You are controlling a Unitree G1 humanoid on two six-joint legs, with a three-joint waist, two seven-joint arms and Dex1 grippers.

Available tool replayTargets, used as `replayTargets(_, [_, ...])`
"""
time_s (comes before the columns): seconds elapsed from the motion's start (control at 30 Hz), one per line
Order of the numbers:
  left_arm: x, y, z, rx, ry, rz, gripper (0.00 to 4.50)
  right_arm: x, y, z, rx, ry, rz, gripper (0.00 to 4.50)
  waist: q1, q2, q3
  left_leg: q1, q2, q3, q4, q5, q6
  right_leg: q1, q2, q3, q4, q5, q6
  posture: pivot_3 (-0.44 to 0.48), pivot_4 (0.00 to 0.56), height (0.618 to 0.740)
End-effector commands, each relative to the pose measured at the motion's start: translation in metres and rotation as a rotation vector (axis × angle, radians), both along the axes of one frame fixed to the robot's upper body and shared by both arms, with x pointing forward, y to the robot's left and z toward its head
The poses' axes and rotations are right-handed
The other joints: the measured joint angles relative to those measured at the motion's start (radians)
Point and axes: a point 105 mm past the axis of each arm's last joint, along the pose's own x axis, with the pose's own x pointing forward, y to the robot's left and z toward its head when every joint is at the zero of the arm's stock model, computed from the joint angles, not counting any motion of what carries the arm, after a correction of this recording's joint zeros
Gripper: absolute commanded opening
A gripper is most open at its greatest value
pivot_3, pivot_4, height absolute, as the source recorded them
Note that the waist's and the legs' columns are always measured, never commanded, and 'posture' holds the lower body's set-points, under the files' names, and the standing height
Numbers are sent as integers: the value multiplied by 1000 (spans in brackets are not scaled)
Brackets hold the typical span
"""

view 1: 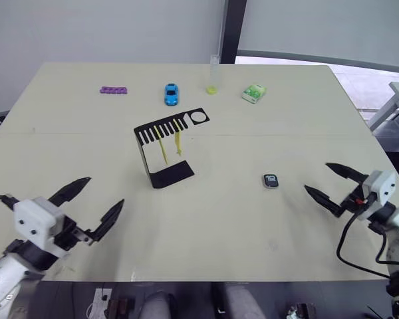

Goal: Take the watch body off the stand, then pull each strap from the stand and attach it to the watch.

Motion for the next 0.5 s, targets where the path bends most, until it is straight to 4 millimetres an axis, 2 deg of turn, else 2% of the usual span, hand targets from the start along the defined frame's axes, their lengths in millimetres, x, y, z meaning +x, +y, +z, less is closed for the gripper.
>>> replayTargets(0.03, [11,-15,-2,-5,-12,98,4500,-2,29,14,27,11,159,4489,2,0,0,0,0,0,0,0,0,0,0,0,0,0,0,0,150,740])
replayTargets(0.13, [22,-32,-13,-43,1,134,4500,-1,50,21,61,12,247,4489,8,0,0,-1,0,0,1,0,1,0,0,0,0,0,0,0,150,740])
replayTargets(0.23, [36,-46,-22,-79,4,190,4500,-7,70,18,45,37,359,4489,19,0,0,-1,-1,0,1,0,1,-1,0,0,-1,0,0,0,150,740])
replayTargets(0.37, [48,-62,-29,-105,-3,211,4500,-11,78,14,19,46,415,4489,27,0,0,-1,-1,0,2,0,1,-1,0,0,-1,0,0,0,150,740])
replayTargets(0.5, [61,-63,-30,-106,-19,254,4500,-15,85,11,-9,42,474,4489,28,0,0,-1,0,0,2,0,2,-1,-1,0,0,0,0,0,150,740])
